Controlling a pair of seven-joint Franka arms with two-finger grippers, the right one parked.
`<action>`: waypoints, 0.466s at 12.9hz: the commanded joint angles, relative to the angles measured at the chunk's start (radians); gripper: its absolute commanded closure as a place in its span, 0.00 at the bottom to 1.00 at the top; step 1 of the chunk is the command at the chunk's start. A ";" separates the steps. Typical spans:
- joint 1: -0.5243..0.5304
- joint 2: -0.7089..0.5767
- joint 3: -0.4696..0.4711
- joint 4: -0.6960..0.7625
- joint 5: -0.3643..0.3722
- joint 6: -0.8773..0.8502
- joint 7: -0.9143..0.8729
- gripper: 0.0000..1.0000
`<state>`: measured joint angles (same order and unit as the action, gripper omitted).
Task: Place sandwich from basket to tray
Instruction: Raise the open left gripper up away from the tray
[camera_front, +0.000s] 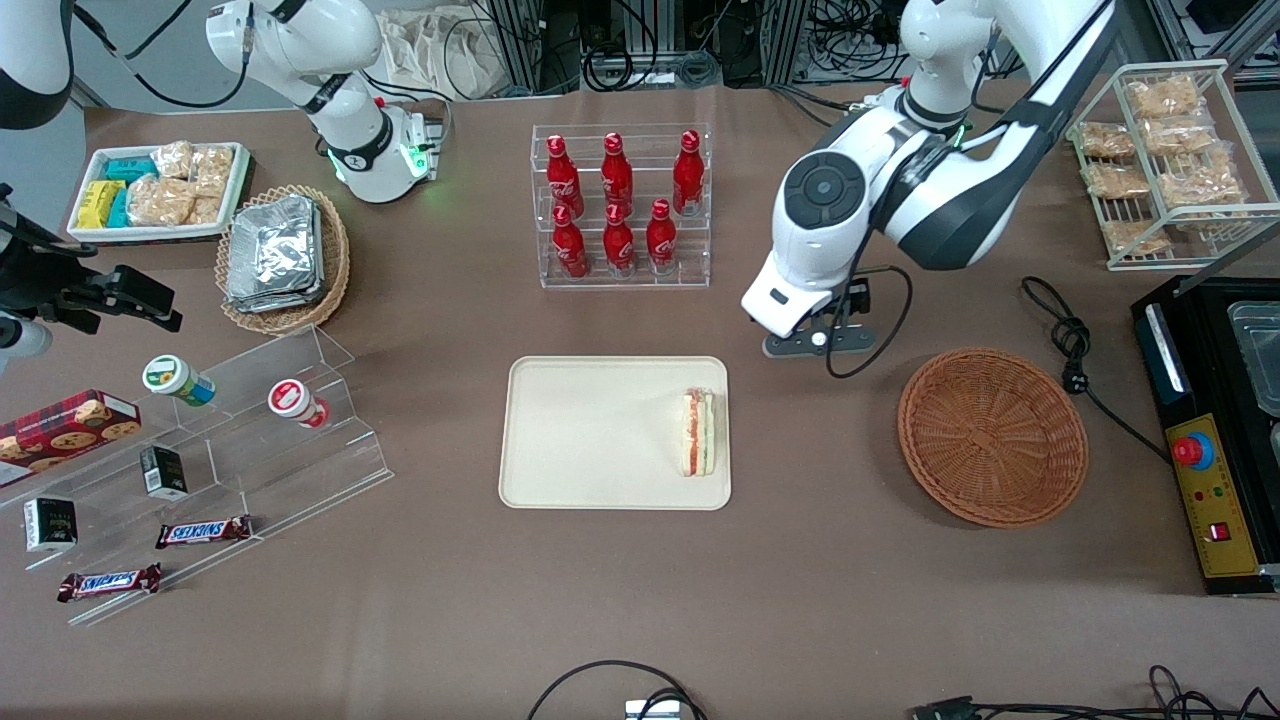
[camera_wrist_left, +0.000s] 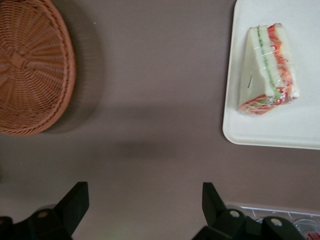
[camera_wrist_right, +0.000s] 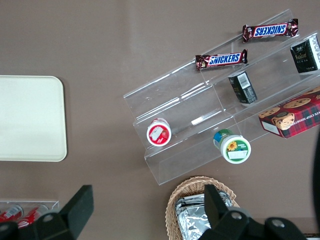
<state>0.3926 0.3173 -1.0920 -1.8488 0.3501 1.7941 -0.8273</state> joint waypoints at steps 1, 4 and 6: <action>0.023 -0.015 -0.025 0.009 -0.013 -0.021 0.014 0.00; -0.003 -0.073 0.000 0.017 -0.037 -0.015 0.066 0.00; -0.154 -0.170 0.245 0.019 -0.173 -0.018 0.213 0.00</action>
<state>0.3581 0.2772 -1.0435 -1.8292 0.2871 1.7904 -0.7406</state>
